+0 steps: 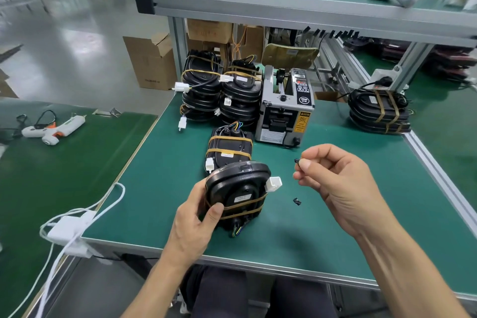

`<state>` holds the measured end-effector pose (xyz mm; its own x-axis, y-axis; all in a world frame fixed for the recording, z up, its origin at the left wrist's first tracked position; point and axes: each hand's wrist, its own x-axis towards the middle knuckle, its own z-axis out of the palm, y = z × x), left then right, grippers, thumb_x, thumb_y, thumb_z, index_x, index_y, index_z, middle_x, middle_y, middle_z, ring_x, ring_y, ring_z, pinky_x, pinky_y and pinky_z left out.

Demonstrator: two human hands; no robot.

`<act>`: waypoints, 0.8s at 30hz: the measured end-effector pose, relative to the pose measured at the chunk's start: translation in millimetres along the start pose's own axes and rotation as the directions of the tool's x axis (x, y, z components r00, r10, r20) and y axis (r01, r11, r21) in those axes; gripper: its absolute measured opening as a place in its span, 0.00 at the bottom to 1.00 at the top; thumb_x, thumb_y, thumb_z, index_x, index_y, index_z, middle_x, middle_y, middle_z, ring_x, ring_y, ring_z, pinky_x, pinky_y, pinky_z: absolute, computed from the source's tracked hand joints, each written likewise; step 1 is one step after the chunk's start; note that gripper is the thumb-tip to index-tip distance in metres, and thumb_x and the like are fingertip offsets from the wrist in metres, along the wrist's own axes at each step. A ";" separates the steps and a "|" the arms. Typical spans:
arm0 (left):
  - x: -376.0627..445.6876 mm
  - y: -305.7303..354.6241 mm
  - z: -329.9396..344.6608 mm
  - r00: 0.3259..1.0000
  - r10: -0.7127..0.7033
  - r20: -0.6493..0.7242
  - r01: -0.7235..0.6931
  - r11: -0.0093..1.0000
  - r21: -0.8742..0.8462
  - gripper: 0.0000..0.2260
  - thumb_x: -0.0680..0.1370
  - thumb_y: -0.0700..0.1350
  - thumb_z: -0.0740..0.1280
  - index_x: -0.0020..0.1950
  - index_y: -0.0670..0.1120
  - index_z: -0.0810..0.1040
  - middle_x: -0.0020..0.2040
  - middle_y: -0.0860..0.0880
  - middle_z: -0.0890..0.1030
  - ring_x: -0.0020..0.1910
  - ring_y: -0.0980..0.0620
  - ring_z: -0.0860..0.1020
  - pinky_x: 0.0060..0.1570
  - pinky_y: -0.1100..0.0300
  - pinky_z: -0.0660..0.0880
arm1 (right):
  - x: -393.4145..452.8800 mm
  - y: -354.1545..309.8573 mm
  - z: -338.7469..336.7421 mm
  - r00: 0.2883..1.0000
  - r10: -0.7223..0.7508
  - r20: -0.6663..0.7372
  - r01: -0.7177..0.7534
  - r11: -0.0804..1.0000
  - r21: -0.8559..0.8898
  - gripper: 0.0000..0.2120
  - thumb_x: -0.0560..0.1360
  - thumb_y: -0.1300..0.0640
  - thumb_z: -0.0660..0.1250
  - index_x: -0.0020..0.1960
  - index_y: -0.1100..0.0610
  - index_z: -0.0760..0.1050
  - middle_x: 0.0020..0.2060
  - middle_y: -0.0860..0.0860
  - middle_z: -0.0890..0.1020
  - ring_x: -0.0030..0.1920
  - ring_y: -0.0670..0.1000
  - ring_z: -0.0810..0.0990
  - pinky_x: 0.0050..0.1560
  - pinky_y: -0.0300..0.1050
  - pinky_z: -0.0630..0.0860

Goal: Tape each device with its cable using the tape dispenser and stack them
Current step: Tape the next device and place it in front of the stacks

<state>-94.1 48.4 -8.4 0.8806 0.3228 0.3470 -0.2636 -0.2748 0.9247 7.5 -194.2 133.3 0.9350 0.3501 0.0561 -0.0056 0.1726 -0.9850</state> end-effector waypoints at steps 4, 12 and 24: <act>0.1 0.4 -0.1 1.000 0.004 0.001 -0.004 1.000 0.001 0.22 0.82 0.69 0.65 0.74 0.65 0.74 0.63 0.56 0.85 0.62 0.54 0.84 0.62 0.66 0.78 | -1.5 -0.5 3.2 1.000 0.006 0.031 -0.006 1.000 0.011 0.04 0.72 0.60 0.75 0.44 0.52 0.86 0.39 0.58 0.85 0.39 0.54 0.85 0.42 0.41 0.81; -0.2 0.5 -0.7 1.000 -0.004 0.005 0.004 1.000 0.011 0.22 0.82 0.69 0.65 0.73 0.65 0.74 0.61 0.56 0.86 0.61 0.53 0.84 0.60 0.65 0.78 | 0.1 2.1 7.8 0.996 -0.077 0.039 0.083 0.982 -0.170 0.04 0.79 0.57 0.73 0.46 0.54 0.85 0.35 0.55 0.84 0.32 0.51 0.82 0.33 0.39 0.77; -0.8 0.7 -0.9 1.000 -0.018 0.010 0.018 1.000 -0.017 0.24 0.81 0.70 0.65 0.74 0.61 0.75 0.62 0.55 0.85 0.62 0.53 0.84 0.62 0.63 0.78 | 5.4 30.6 -3.5 0.999 -0.041 -0.009 0.033 0.909 -0.416 0.05 0.79 0.61 0.73 0.45 0.54 0.84 0.35 0.53 0.85 0.35 0.48 0.84 0.36 0.38 0.78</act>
<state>-95.4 48.7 -8.0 0.8890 0.3187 0.3287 -0.2544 -0.2531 0.9334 13.6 -190.2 102.9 0.9378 0.3341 0.0945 0.1732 -0.2144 -0.9613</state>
